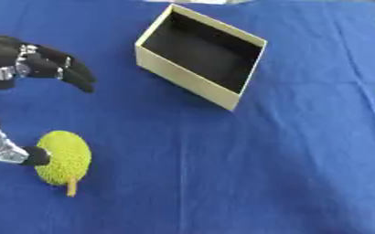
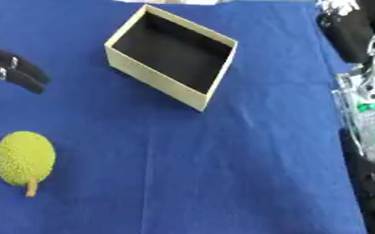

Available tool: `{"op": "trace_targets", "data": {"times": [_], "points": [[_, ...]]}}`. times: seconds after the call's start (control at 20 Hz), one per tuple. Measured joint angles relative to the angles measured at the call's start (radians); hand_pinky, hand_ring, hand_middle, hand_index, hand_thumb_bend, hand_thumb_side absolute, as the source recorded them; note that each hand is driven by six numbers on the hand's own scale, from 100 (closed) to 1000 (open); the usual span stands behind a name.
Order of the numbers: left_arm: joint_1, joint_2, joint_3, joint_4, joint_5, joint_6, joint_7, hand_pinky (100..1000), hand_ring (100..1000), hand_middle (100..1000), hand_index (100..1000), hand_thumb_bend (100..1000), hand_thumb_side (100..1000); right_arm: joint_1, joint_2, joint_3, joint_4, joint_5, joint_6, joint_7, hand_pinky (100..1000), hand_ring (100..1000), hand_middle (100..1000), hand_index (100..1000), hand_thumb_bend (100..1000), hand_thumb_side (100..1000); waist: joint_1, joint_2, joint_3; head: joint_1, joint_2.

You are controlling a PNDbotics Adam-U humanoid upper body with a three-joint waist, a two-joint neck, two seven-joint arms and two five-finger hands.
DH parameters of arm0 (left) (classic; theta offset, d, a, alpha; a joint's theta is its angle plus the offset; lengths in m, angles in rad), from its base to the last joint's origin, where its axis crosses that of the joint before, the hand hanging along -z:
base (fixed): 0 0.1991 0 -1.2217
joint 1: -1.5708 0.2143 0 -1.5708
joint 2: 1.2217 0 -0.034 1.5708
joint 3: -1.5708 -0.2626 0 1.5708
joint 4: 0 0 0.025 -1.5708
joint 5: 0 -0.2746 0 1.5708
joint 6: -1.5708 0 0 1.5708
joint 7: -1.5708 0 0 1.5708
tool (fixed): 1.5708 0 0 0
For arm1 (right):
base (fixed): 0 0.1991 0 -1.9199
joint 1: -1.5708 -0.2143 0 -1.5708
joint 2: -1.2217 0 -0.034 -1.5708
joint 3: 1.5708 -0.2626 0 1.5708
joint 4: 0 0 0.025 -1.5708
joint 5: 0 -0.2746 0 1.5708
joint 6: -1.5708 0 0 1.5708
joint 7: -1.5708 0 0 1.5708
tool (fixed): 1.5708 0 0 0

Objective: Pick up objects on the table and place them in the box.

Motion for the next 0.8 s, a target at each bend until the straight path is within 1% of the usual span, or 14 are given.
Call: {"op": "trace_targets", "data": {"times": [0.05, 0.15, 0.2, 0.25, 0.3, 0.35, 0.5, 0.6, 0.75, 0.8], "points": [[0.008, 0.005, 0.000, 0.000, -0.005, -0.001, -0.006, 943, 940, 863, 888, 616, 510, 0.000, -0.002, 0.001, 0.000, 0.000, -0.001, 0.001, 743, 688, 624, 778, 100, 386, 0.000, 0.000, 0.000, 0.000, 0.000], [0.024, 0.019, 0.004, -0.001, -0.011, -0.005, -0.012, 943, 940, 863, 888, 616, 510, 0.000, -0.005, 0.002, 0.000, 0.000, -0.001, 0.001, 743, 688, 624, 778, 100, 386, 0.001, 0.000, 0.000, -0.001, 0.000], [0.029, 0.025, 0.008, -0.001, -0.014, -0.006, -0.012, 939, 935, 846, 878, 676, 631, 0.000, -0.005, 0.002, 0.000, 0.000, -0.001, 0.001, 743, 689, 623, 778, 100, 387, 0.001, 0.000, 0.000, -0.001, 0.000], [0.037, 0.032, 0.015, -0.004, -0.017, -0.008, -0.012, 933, 928, 834, 871, 693, 658, 0.000, -0.005, 0.002, 0.000, 0.000, -0.001, 0.001, 743, 689, 623, 778, 100, 387, 0.001, 0.000, 0.001, -0.002, 0.000], [0.045, 0.040, 0.022, -0.008, -0.019, -0.011, -0.011, 931, 927, 833, 870, 694, 661, 0.000, -0.005, 0.002, 0.000, 0.000, -0.001, 0.001, 743, 689, 623, 778, 100, 387, 0.001, 0.000, 0.001, -0.002, 0.000], [0.054, 0.048, 0.028, -0.010, -0.022, -0.014, -0.010, 914, 912, 813, 862, 699, 674, 0.000, -0.005, 0.002, 0.000, 0.000, -0.001, 0.001, 743, 689, 622, 778, 100, 387, 0.001, 0.000, 0.002, -0.003, 0.000], [0.069, 0.052, 0.037, -0.013, -0.036, -0.014, -0.012, 894, 895, 776, 850, 699, 676, 0.001, -0.005, 0.003, 0.000, 0.000, -0.001, 0.001, 743, 688, 620, 778, 100, 387, -0.002, 0.000, 0.001, -0.005, 0.000], [0.074, 0.051, 0.037, -0.011, -0.046, -0.008, -0.018, 883, 886, 764, 846, 700, 655, 0.000, -0.005, 0.003, 0.000, 0.000, -0.001, 0.001, 743, 688, 620, 778, 100, 388, -0.002, 0.000, 0.001, -0.005, 0.000], [0.076, 0.048, 0.037, 0.005, -0.065, 0.001, -0.027, 862, 868, 747, 842, 700, 596, 0.000, -0.005, 0.003, 0.000, -0.002, -0.001, 0.001, 743, 687, 617, 778, 100, 390, -0.003, 0.000, 0.000, -0.005, 0.000], [0.077, 0.043, 0.036, 0.011, -0.072, 0.003, -0.029, 857, 864, 744, 840, 698, 556, 0.000, -0.005, 0.003, 0.000, -0.004, -0.001, 0.001, 743, 687, 617, 777, 100, 390, -0.005, 0.000, 0.000, -0.005, 0.000]]}}
